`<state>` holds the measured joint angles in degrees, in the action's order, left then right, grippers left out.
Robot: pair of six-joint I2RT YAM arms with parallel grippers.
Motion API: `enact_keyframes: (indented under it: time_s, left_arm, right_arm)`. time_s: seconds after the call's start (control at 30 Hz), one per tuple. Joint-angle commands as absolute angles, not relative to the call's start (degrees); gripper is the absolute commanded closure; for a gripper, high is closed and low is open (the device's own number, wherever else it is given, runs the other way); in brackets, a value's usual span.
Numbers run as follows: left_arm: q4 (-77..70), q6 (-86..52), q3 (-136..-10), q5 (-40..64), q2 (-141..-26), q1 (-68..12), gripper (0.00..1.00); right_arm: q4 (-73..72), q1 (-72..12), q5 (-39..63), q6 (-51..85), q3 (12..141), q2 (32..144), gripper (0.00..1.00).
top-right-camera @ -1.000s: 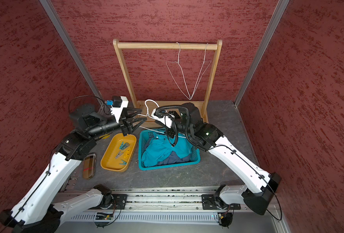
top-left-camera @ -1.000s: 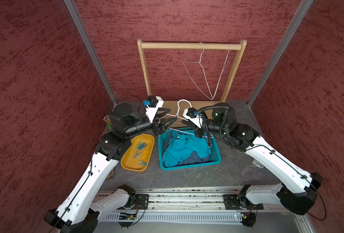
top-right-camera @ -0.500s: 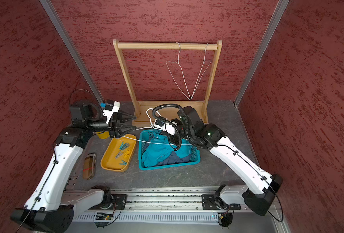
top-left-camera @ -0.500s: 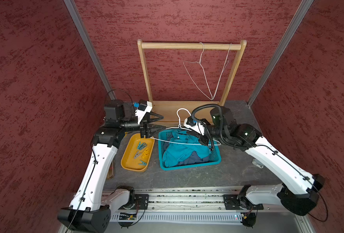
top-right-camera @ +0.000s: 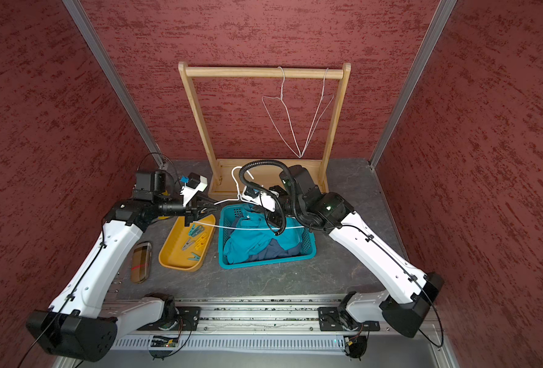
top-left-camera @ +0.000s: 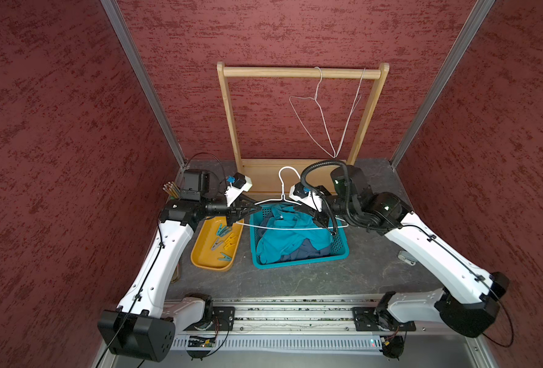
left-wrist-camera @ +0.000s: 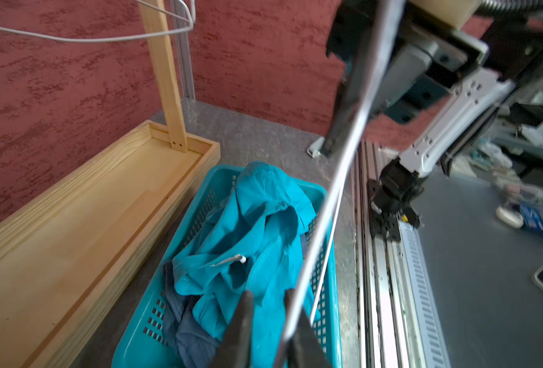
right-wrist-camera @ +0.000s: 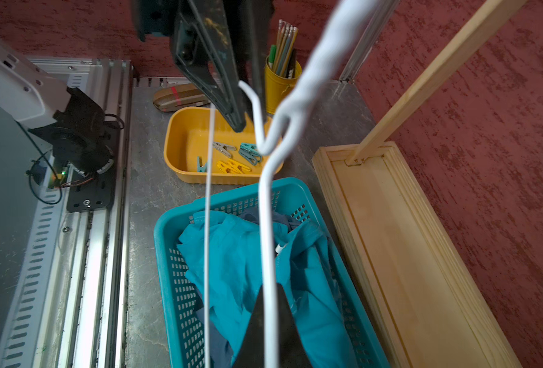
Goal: Remove the clothespins securing t-shirts to the hanger
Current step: Place the hanger on the clothes rail.
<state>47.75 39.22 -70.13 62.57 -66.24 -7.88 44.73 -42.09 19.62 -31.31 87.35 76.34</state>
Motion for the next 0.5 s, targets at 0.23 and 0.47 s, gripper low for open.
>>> enact_keyframes:
  time_s: [0.23, 0.47]
  left_arm:
    - [44.1, 26.6, -67.7, 55.7, -60.5, -6.2, 1.0]
    - [32.1, 11.2, -67.4, 38.8, -57.3, -4.6, 1.0]
  right_arm:
    - [14.9, -42.1, 6.0, -26.4, 72.5, 66.1, 0.4]
    - [4.7, -42.1, -6.9, -21.1, 68.3, 64.2, 0.27]
